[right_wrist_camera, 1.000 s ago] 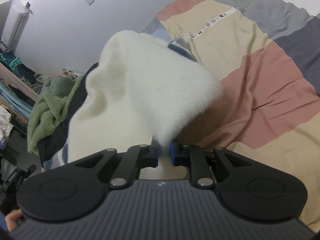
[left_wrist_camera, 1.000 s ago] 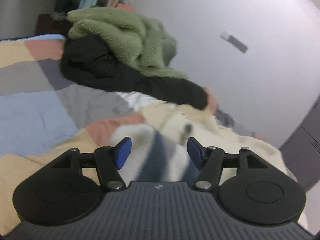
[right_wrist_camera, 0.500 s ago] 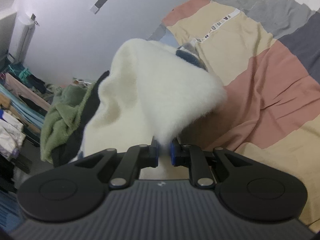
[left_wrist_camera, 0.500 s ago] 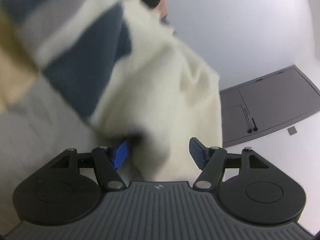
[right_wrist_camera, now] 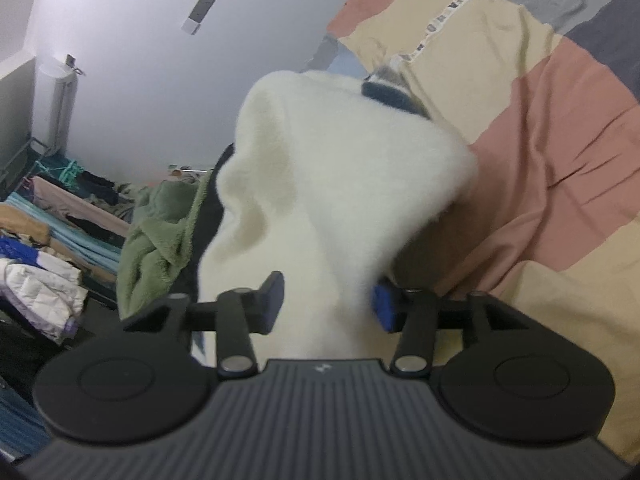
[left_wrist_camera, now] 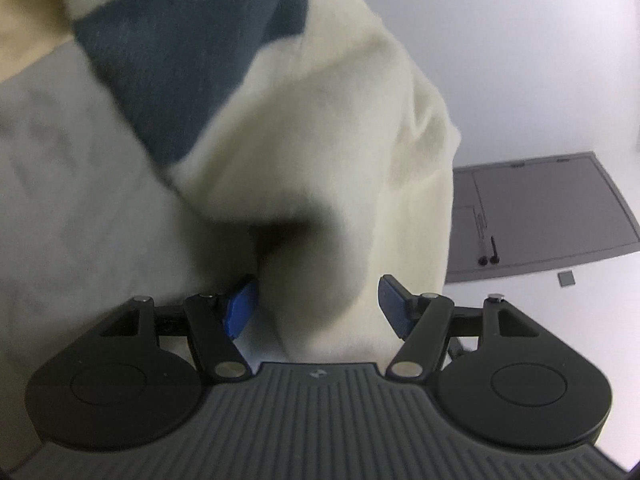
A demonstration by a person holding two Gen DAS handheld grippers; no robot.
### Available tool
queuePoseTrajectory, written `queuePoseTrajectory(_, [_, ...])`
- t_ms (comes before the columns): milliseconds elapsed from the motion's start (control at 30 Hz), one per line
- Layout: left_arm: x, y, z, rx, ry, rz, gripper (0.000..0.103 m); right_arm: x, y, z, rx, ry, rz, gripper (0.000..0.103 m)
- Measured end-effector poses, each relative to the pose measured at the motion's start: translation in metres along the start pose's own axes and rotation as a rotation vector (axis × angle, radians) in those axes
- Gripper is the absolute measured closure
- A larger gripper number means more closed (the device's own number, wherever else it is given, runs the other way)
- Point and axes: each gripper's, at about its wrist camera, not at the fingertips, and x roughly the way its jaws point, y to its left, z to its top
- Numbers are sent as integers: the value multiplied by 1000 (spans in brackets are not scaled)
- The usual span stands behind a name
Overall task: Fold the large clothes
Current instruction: 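Raise the sweater high with both grippers to shake it open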
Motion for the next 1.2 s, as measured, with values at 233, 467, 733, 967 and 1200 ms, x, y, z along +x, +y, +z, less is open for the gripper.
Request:
queuePoseTrajectory(233, [-25, 4, 18, -13, -141, -66, 68, 11, -15, 5, 15, -3, -83, 52])
queuePoseTrajectory(467, [-53, -6, 31, 35, -242, -102, 90, 22, -31, 17, 54, -58, -69, 58])
queuePoseTrajectory(733, [-131, -50, 20, 216, -392, -206, 91, -3, 14, 0, -164, -95, 102, 88])
queuePoseTrajectory(967, [-183, -96, 0, 332, -425, -270, 91, -78, 53, 0, -313, -288, 217, 88])
queuePoseTrajectory(1200, [-229, -175, -7, 470, -478, -329, 91, -134, 116, 24, -454, -367, 261, 88])
